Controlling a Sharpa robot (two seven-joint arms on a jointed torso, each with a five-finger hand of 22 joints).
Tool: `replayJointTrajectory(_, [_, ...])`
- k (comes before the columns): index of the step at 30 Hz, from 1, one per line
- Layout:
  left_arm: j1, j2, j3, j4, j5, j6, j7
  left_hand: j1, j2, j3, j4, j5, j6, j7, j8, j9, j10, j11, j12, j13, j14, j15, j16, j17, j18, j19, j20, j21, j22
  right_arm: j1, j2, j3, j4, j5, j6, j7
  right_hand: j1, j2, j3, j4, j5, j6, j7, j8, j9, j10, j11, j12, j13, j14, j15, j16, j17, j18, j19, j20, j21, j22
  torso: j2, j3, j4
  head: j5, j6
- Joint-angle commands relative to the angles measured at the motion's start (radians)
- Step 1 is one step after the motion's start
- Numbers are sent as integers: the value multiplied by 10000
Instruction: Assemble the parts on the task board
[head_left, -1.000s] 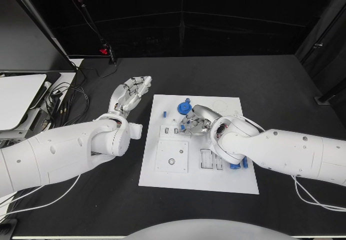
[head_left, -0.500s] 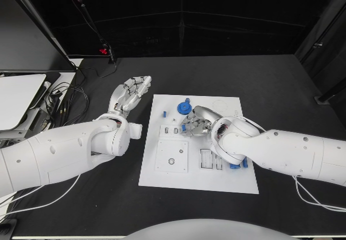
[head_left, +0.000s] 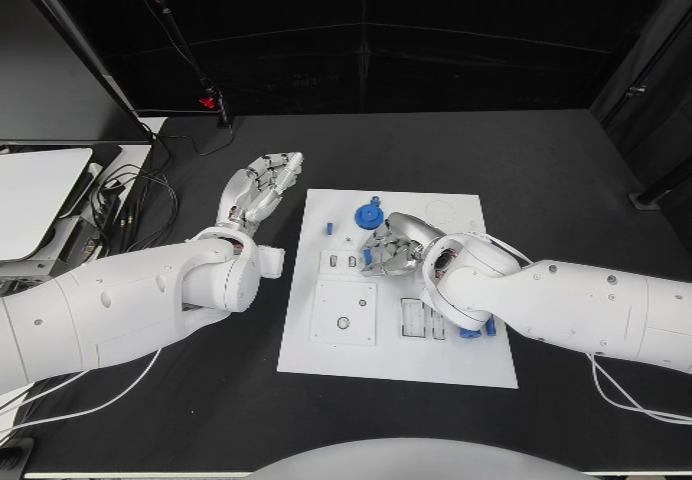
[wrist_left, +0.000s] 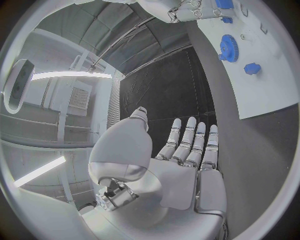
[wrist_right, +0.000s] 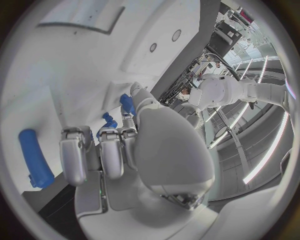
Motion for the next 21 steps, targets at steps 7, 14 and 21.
replayJointTrajectory(7, [18, 5, 0, 21, -68, 100, 2455, 62, 104, -64, -4, 79, 64, 1415, 32, -24, 0, 32, 31, -12, -18, 60, 35, -18, -30, -15, 80, 38, 14, 10, -51, 4, 66, -675, -864, 517, -216, -491, -966, 1059, -666, -1282, 116, -24, -42, 1040, 99, 25, 2633, 1041, 95, 25, 2635, -72, 1043, 77, 34, 2634, -1, 4, -1, -25, -3])
replayJointTrajectory(14, [29, -91, -17, 101, -612, 192, 2147, 238, 85, -256, 3, 90, -49, 1436, -9, -106, -26, 80, 29, -14, 319, 239, 126, -12, 29, 871, 340, 796, 369, 17, -364, 14, 310, -1249, -2605, 1619, -619, -438, -1109, 1078, -681, -2098, 218, -9, -38, 1040, 72, 25, 2633, 1041, 51, 25, 2635, -72, 1043, 37, 34, 2634, -19, 15, 9, -28, -9])
replayJointTrajectory(21, [261, -373, -135, 453, -2320, 415, 695, 183, 70, -737, 7, 92, -919, 1110, 176, -88, 1624, -306, 999, 283, 2632, -246, 702, 175, 483, 2992, 291, 2272, 995, 394, -1248, 25, 1027, 898, -3500, 2667, -783, -109, -875, 1047, -451, -1745, 165, 186, 48, 1040, 25, 25, 2633, 1041, 46, 25, 2635, -72, 1043, 45, 34, 2634, -40, 23, 16, 13, -3])
